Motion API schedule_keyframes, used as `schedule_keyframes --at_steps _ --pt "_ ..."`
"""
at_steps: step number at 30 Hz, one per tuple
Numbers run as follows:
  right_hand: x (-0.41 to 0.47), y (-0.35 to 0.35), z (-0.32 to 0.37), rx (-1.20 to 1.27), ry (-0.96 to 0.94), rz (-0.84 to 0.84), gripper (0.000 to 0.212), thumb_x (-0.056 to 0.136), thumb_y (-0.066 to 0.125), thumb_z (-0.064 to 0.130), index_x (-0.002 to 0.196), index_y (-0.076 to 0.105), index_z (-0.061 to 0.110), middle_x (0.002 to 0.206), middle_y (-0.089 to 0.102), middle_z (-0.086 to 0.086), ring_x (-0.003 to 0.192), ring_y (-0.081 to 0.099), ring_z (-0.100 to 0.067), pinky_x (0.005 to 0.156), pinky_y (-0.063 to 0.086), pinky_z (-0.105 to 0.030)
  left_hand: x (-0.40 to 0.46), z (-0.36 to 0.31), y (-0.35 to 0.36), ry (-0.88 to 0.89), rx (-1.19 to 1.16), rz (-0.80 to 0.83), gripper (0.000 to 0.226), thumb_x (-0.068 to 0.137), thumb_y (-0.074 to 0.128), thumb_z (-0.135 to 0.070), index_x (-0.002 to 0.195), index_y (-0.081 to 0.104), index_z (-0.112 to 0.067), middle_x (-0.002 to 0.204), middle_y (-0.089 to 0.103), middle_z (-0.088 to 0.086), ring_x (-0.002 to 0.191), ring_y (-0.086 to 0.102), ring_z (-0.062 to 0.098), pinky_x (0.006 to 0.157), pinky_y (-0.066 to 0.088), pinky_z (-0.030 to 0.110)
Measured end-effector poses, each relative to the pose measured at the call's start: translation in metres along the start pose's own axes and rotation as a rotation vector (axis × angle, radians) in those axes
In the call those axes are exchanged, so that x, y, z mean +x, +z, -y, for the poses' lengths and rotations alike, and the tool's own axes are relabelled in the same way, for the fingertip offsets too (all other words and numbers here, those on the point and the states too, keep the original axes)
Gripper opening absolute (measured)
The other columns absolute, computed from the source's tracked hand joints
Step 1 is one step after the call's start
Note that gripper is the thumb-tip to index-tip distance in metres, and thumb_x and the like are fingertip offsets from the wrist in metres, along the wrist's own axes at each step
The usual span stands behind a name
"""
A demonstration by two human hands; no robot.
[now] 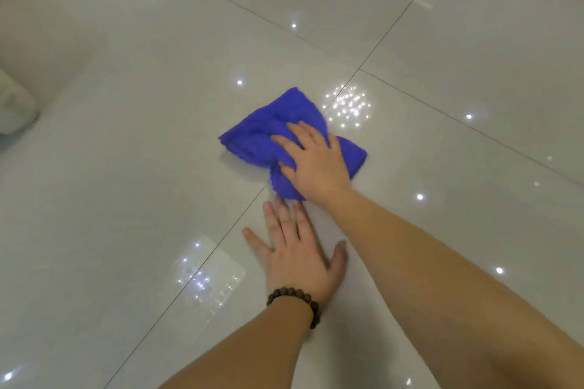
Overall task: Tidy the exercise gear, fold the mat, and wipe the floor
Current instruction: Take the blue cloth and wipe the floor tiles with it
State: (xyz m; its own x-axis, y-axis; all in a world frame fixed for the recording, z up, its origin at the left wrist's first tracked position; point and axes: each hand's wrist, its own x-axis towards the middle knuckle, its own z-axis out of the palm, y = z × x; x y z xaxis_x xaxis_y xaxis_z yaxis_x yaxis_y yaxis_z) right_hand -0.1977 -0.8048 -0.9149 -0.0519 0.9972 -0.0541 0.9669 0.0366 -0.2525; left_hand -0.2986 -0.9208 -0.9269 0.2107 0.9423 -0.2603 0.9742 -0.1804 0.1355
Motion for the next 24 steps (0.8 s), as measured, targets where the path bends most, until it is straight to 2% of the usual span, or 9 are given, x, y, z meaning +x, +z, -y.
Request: schedule_keyframes --at_steps 4,7,9,11,13,15,19,22,24 --pt "-0.056 -0.032 -0.142 0.014 0.771 -0.258 0.052 0.095 0.042 0.041 0.145 0.032 0.031 0.155 0.024 -0.003 0.142 0.017 -0.022 0.112 0.015 -0.054 -0.002 0.0 -0.003 -0.001 0.048 0.028 0.094 0.084 0.011 -0.07 0.152 -0.008 -0.008 0.159 -0.013 0.019 0.145 -0.019 0.035 0.107 -0.007 0.071" --pt "-0.094 -0.031 -0.145 0.028 1.151 -0.342 0.053 0.096 0.04 0.041 0.146 0.032 0.027 0.154 0.024 -0.007 0.143 0.016 -0.026 0.112 0.012 -0.059 -0.002 0.0 -0.004 -0.008 0.054 0.038 0.09 0.085 0.003 -0.068 0.15 -0.017 -0.01 0.158 -0.022 0.018 0.144 -0.025 0.034 0.108 -0.009 0.07" --pt "-0.092 -0.01 -0.085 0.005 0.941 -0.342 0.053 0.094 0.04 0.042 0.144 0.036 0.028 0.154 0.027 -0.008 0.142 0.02 -0.026 0.111 0.014 -0.057 -0.003 0.0 -0.003 -0.012 0.04 0.023 0.087 0.086 0.004 -0.065 0.151 -0.014 -0.01 0.158 -0.019 0.017 0.145 -0.023 0.034 0.108 -0.008 0.069" --pt "-0.09 0.013 -0.023 -0.038 0.484 -0.255 0.054 0.089 0.037 0.047 0.14 0.042 0.03 0.15 0.035 -0.006 0.14 0.028 -0.026 0.108 0.021 -0.054 -0.002 0.001 -0.002 -0.011 0.032 0.004 0.086 0.084 0.007 -0.061 0.152 -0.009 -0.011 0.16 -0.014 0.017 0.146 -0.019 0.034 0.108 -0.007 0.07" --pt "-0.103 0.014 -0.019 -0.068 0.236 -0.13 0.058 0.085 0.03 0.051 0.138 0.044 0.034 0.149 0.039 -0.003 0.138 0.033 -0.023 0.106 0.025 -0.052 -0.002 0.001 -0.001 -0.015 0.033 0.008 0.089 0.081 0.007 -0.061 0.153 -0.007 -0.012 0.16 -0.012 0.016 0.146 -0.017 0.034 0.108 -0.006 0.07" --pt "-0.129 -0.001 -0.072 -0.054 0.339 -0.154 0.058 0.085 0.03 0.053 0.139 0.043 0.035 0.15 0.037 -0.002 0.138 0.031 -0.022 0.107 0.025 -0.051 -0.002 0.001 0.0 -0.012 0.059 -0.003 0.091 0.081 0.002 -0.067 0.153 -0.008 -0.012 0.16 -0.013 0.017 0.146 -0.018 0.034 0.109 -0.005 0.07" --pt "-0.213 -0.03 -0.177 -0.035 0.823 -0.272 0.056 0.09 0.037 0.049 0.142 0.039 0.029 0.152 0.03 -0.005 0.14 0.024 -0.025 0.11 0.019 -0.054 -0.003 0.001 0.001 -0.007 0.094 -0.015 0.097 0.081 -0.001 -0.076 0.152 -0.013 -0.011 0.159 -0.014 0.018 0.146 -0.018 0.034 0.109 -0.004 0.07" --pt "-0.21 -0.026 -0.157 0.044 1.214 -0.333 0.054 0.095 0.039 0.046 0.145 0.033 0.029 0.155 0.024 -0.006 0.143 0.016 -0.025 0.113 0.01 -0.058 -0.003 0.001 0.002 -0.008 0.088 -0.02 0.099 0.08 0.001 -0.078 0.152 -0.012 -0.011 0.16 -0.013 0.017 0.146 -0.017 0.034 0.109 -0.004 0.07" --pt "-0.188 -0.008 -0.1 0.001 1.07 -0.349 0.054 0.092 0.041 0.047 0.144 0.037 0.031 0.154 0.028 -0.006 0.142 0.02 -0.025 0.111 0.013 -0.057 -0.003 0.001 0.003 -0.008 0.089 -0.032 0.099 0.08 0.002 -0.078 0.153 -0.01 -0.012 0.16 -0.013 0.017 0.147 -0.016 0.033 0.109 -0.003 0.071"
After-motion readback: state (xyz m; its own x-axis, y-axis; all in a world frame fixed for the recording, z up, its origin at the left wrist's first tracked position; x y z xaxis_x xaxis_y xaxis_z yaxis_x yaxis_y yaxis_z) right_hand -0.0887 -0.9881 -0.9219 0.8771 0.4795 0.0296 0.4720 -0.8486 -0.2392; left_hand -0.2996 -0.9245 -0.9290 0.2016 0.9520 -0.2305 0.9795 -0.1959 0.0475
